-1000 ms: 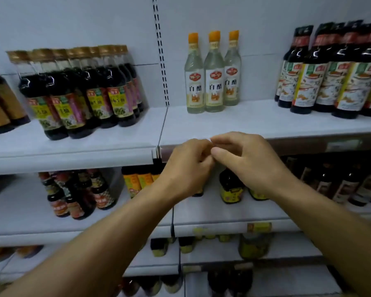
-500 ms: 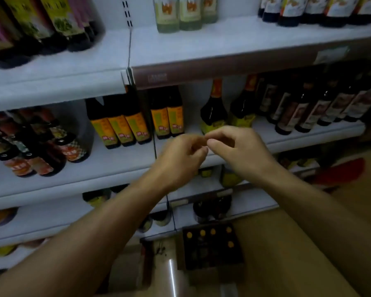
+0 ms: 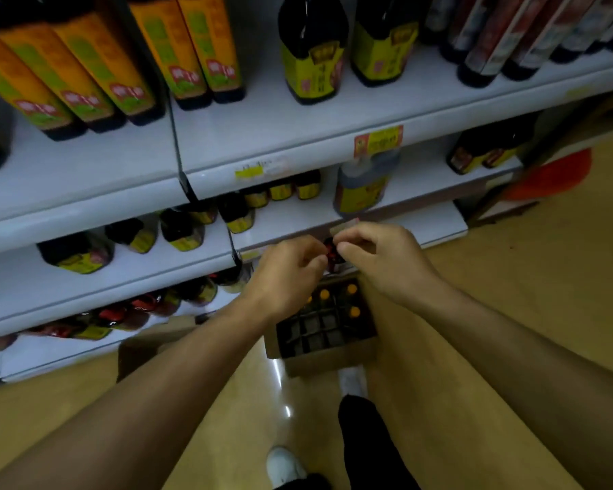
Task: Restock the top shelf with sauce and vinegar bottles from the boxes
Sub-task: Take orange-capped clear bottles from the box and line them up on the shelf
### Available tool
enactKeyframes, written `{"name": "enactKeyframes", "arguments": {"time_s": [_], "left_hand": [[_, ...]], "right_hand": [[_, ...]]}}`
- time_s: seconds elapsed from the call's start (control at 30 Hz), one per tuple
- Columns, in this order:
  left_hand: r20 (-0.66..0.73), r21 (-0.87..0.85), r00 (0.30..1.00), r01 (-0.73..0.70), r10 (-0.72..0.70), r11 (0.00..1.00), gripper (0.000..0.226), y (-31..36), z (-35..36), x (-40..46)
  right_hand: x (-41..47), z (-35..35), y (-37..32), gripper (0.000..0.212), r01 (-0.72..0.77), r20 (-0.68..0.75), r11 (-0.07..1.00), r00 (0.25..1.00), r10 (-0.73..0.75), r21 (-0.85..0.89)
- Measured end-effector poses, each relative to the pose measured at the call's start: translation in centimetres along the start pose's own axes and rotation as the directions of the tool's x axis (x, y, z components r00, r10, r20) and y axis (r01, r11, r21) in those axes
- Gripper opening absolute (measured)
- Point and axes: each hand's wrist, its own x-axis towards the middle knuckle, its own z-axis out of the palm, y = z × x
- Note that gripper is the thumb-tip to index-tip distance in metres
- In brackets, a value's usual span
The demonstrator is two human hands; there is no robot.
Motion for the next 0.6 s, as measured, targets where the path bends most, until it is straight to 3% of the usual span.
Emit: {"name": "enactKeyframes", "arguments": {"time_s": [0.6], "left_hand": [[0.229, -0.072, 0.942, 0.267, -0.244, 0.961, 0.018, -14.5, 19.4, 9.5]], "right_hand": [[3.9, 10.6, 25.0, 0.028, -0.378, 0.153, 0.924, 0.911, 0.383, -0.062]]}}
